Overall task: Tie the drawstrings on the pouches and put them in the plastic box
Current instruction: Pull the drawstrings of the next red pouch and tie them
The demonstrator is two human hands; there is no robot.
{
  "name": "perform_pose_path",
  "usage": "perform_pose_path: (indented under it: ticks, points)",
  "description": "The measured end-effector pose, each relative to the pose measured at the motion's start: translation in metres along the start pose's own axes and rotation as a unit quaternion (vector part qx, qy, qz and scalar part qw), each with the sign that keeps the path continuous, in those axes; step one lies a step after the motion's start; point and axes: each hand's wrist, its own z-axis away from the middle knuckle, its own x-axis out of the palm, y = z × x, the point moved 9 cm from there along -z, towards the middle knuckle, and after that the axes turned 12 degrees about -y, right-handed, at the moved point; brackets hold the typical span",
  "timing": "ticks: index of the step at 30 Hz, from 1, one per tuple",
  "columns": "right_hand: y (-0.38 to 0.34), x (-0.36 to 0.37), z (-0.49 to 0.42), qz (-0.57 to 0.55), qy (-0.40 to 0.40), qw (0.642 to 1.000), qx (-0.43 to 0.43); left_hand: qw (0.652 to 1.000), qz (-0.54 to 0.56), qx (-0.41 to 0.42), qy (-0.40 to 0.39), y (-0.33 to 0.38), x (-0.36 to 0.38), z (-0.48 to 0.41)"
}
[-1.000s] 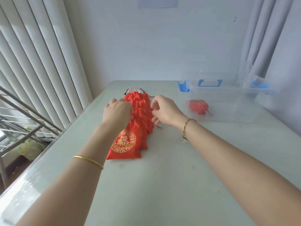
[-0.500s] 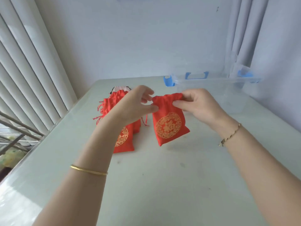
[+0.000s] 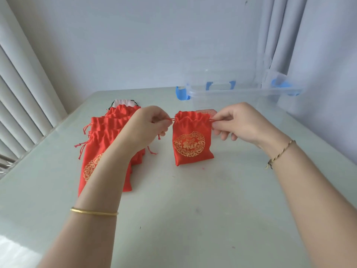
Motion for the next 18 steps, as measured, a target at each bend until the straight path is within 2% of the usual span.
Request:
perform_pose_path:
  ticks: [7,18]
  points:
    - [0.008,-0.005,0.004,-0.040,-0.015,0.999,-0.001,0.999,-0.029,-0.027,0.016,-0.013,-0.009,0.002]
    - [0.006,-0.019,0.012,-0.079,0.056,0.995,0.009,0.988,-0.001,-0.038,0.148,-0.020,-0.043,0.013]
